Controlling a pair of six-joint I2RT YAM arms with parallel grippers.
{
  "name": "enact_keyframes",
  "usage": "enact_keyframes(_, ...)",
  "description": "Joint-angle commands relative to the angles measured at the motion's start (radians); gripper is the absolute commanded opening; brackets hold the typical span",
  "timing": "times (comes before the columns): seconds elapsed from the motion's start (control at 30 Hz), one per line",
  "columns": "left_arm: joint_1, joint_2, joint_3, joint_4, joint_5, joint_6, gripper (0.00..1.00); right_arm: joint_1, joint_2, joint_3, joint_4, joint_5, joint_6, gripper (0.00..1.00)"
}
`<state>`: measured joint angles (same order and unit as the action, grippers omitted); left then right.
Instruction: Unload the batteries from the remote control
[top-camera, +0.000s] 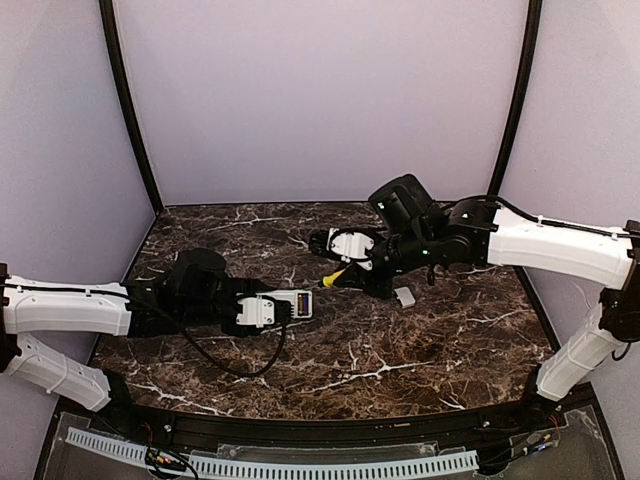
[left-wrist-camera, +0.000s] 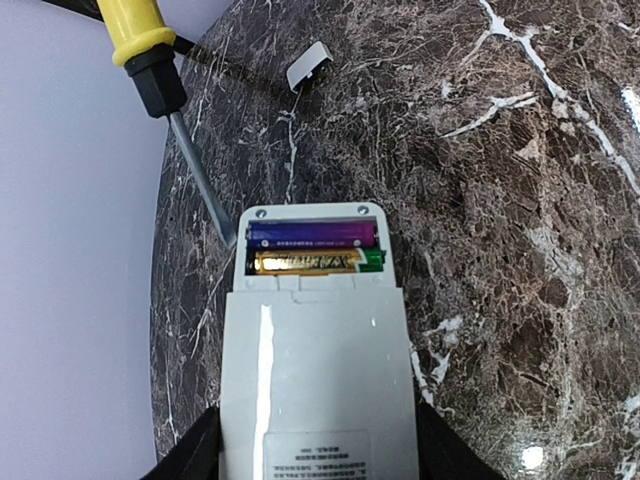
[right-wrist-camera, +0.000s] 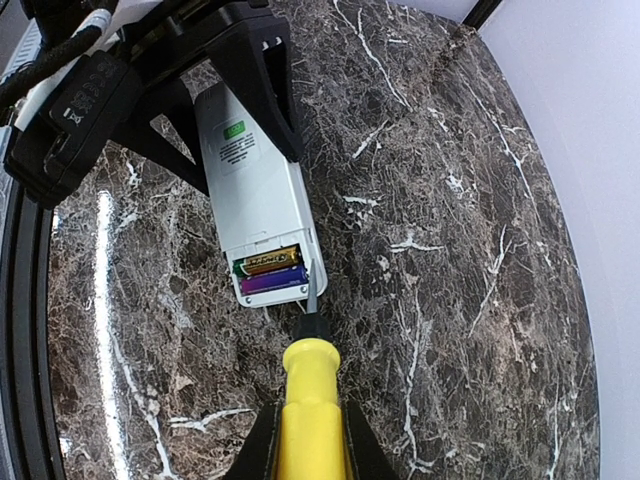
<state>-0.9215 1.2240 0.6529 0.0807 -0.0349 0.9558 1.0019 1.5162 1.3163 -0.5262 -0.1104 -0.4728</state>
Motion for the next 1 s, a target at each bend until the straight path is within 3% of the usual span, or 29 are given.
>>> enact_keyframes(0.0, -0.007, -0.032, -0.018, 0.03, 0.0, 0.006, 0.0, 0.011, -0.002, -0.007, 0.024, 0.003, 0.013, 0.0)
enact_keyframes(0.97, -0.008, -0.035, -0.021, 0.033, 0.006, 0.008, 0.0, 0.014, 0.008, -0.017, 0.023, -0.006, 0.018, 0.0)
